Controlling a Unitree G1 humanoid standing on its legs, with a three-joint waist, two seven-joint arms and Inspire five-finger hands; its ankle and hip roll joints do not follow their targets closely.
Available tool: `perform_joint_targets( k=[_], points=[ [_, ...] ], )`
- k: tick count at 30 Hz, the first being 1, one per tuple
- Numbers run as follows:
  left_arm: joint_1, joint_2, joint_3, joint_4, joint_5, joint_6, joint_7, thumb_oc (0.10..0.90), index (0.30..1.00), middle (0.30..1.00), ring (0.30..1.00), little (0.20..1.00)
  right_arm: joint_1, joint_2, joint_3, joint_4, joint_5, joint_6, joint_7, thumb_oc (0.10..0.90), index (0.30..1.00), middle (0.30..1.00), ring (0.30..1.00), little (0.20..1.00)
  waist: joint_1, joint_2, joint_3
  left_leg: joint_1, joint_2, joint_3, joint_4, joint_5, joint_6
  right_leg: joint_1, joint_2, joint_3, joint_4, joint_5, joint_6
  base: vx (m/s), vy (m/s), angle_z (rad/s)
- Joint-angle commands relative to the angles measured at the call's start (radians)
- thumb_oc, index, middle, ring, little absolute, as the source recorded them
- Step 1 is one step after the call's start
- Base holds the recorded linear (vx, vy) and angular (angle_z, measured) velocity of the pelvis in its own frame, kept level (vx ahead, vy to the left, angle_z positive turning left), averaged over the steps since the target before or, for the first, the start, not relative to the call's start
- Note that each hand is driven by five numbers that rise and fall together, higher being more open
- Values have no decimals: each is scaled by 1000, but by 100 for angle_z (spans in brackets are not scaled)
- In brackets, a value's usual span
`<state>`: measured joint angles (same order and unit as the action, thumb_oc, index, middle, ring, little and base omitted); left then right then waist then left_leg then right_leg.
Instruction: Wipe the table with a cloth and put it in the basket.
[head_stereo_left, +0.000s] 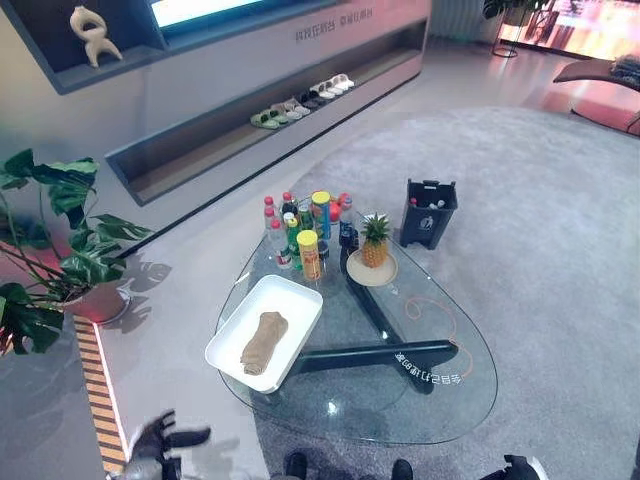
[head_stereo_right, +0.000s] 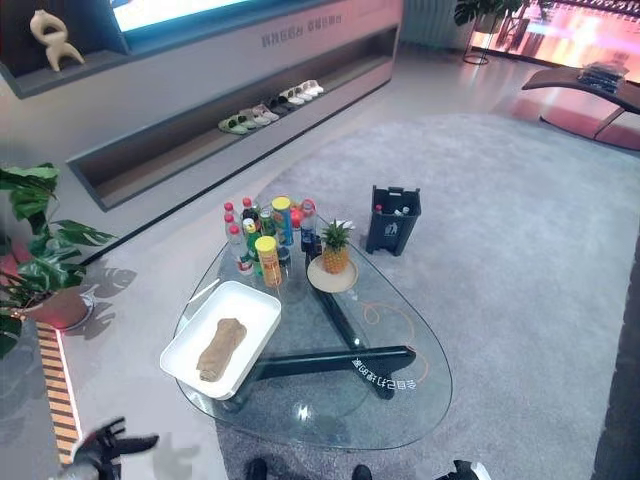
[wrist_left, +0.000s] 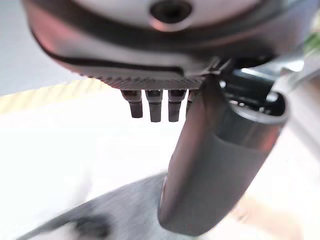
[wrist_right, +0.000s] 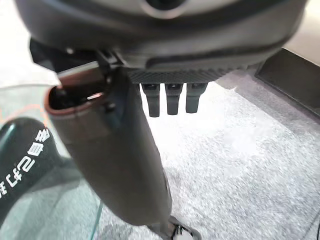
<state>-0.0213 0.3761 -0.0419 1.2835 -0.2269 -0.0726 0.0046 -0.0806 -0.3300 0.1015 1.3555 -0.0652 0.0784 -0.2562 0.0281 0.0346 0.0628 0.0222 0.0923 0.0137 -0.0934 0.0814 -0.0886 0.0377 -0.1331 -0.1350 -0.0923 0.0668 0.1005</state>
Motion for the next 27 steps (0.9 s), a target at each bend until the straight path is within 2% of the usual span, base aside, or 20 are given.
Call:
perform_joint_targets(
  k=[1,7,15,27],
  points=[
    [-90,16,-15,31,70,-49,-16,800,900,900,900,900,-49,-18,28,39,-59,-2,4,800,900,900,900,900,10,-9,0,54,-45,49,6,-71,37,57,1,-39,5,-23,-1,0,0,0],
    [-75,-39,-85,63,167,7,-69,800,900,900,900,900,-55,11,55,44,-80,8,2,800,900,900,900,900,6,-17,-9,70,-45,51,6,-79,42,69,0,-36,5,-23,0,12,3,0],
    [-81,-55,-132,90,209,54,-102,800,900,900,900,900,-68,20,82,61,-100,17,30,800,900,900,900,900,-1,-21,-14,86,-40,58,6,-91,43,77,0,-29,5,-25,1,22,6,-1],
    [-78,-63,-136,90,218,60,-94,800,900,900,900,900,-65,29,94,64,-95,27,35,800,900,900,900,900,-2,-25,-15,90,-33,54,6,-90,42,79,1,-22,5,-24,0,3,-1,0]
  ],
)
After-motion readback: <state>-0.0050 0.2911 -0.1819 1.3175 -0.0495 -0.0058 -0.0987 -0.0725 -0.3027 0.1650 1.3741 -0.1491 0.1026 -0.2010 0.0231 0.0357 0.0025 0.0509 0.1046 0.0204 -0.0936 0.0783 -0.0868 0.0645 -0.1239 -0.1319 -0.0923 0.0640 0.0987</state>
